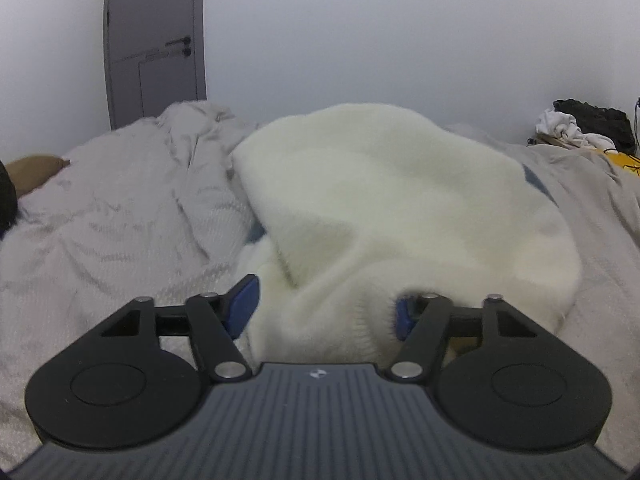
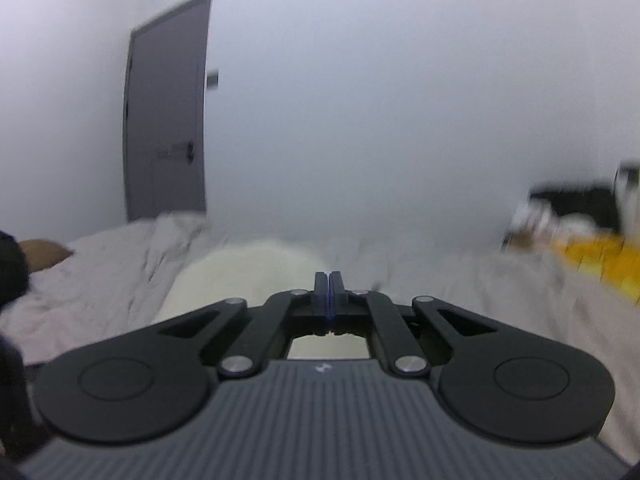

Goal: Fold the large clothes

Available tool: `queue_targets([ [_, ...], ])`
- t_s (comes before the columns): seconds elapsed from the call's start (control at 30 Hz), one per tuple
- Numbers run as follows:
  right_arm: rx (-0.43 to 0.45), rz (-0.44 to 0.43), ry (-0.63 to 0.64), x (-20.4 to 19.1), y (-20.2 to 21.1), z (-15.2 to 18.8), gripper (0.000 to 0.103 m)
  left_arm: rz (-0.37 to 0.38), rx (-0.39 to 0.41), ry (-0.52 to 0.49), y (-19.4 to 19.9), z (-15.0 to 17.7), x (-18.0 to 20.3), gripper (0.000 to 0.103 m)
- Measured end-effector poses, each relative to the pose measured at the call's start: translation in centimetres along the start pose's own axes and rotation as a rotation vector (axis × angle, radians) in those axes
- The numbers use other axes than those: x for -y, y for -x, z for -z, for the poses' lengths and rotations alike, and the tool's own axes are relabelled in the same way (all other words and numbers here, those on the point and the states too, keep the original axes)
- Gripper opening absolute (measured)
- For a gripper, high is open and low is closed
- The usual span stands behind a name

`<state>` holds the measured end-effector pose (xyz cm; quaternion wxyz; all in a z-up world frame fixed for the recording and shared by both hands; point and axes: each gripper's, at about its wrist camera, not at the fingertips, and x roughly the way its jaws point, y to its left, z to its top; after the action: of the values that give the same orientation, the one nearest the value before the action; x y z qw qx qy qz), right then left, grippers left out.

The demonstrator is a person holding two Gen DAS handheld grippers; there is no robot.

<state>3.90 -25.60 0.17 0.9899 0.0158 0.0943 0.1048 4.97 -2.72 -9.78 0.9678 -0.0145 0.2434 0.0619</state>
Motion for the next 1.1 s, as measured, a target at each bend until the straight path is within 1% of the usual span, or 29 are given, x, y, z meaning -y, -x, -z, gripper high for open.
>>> queue_targets([
  [0.03,-0.056,-0.028,-0.013,0.1,-0.7,0.5,0.002,0.004,-0.007,0.005,-0.2,0.1,-0.2,0.066],
  [0.07,-0.098,-0.050,-0.023,0.0,-1.0,0.9,0.004,0.008,-0.017,0.000,-0.4,0.1,-0.3,0.063],
  [0.1,-0.138,-0.069,-0.038,-0.1,-1.5,1.4,0.004,0.014,-0.027,-0.002,-0.6,0.2,-0.4,0.054],
  [0.13,-0.163,-0.084,-0.046,-0.4,-1.9,1.8,0.005,0.022,-0.041,0.004,-0.9,0.3,-0.6,0.049],
  [0.2,-0.229,-0.117,-0.020,-1.3,-2.8,2.7,0.007,0.038,-0.062,0.022,-1.5,0.3,-1.0,0.030],
  [0.23,-0.259,-0.127,0.004,-1.9,-3.3,3.2,0.009,0.049,-0.061,0.028,-1.5,0.3,-1.2,0.025],
  [0.27,-0.279,-0.135,0.021,-2.5,-3.6,3.7,0.016,0.056,-0.057,0.035,-1.5,0.2,-1.5,0.020],
  [0.3,-0.304,-0.153,0.043,-3.2,-3.8,4.2,0.035,0.062,-0.052,0.046,-1.3,0.1,-1.7,0.018],
  [0.33,-0.325,-0.174,0.067,-3.9,-4.0,4.6,0.046,0.073,-0.050,0.061,-1.2,0.0,-2.0,0.017],
  [0.37,-0.338,-0.192,0.094,-4.6,-4.2,5.0,0.061,0.084,-0.049,0.079,-1.1,-0.1,-2.3,0.016],
  [0.4,-0.339,-0.208,0.124,-5.2,-4.1,5.4,0.063,0.091,-0.047,0.093,-1.1,-0.2,-2.6,0.016],
  [0.47,-0.335,-0.230,0.201,-6.9,-3.7,6.5,0.063,0.099,-0.041,0.121,-0.8,-0.5,-3.1,0.015],
  [0.5,-0.331,-0.222,0.240,-7.5,-3.7,6.9,0.063,0.103,-0.039,0.131,-0.8,-0.6,-3.3,0.015],
  [0.57,-0.317,-0.184,0.306,-8.4,-3.9,7.7,0.063,0.108,-0.031,0.146,-0.3,-0.7,-3.5,0.015],
  [0.67,-0.313,-0.096,0.369,-9.1,-5.4,8.5,0.063,0.114,-0.025,0.158,-0.4,-1.1,-3.7,0.015],
  [0.83,-0.348,0.056,0.347,-7.5,-7.8,9.2,0.061,0.122,-0.018,0.176,0.2,-1.3,-3.6,0.015],
  [0.87,-0.358,0.088,0.331,-6.9,-8.1,9.3,0.061,0.126,-0.016,0.179,0.3,-1.3,-3.6,0.015],
  [0.9,-0.366,0.107,0.312,-6.3,-8.3,9.4,0.057,0.127,-0.011,0.180,0.3,-1.4,-3.6,0.015],
  [1.0,-0.390,0.178,0.249,-4.7,-8.4,9.6,0.055,0.136,0.005,0.179,0.4,-1.5,-3.5,0.015],
  [1.03,-0.391,0.194,0.226,-4.2,-8.3,9.7,0.051,0.143,0.015,0.178,0.6,-1.5,-3.4,0.015],
  [1.07,-0.386,0.199,0.202,-4.1,-8.2,9.7,0.040,0.154,0.027,0.179,0.8,-1.6,-3.3,0.015],
  [1.1,-0.371,0.194,0.180,-4.1,-8.2,9.4,0.023,0.162,0.043,0.176,1.0,-1.7,-3.3,0.015],
])
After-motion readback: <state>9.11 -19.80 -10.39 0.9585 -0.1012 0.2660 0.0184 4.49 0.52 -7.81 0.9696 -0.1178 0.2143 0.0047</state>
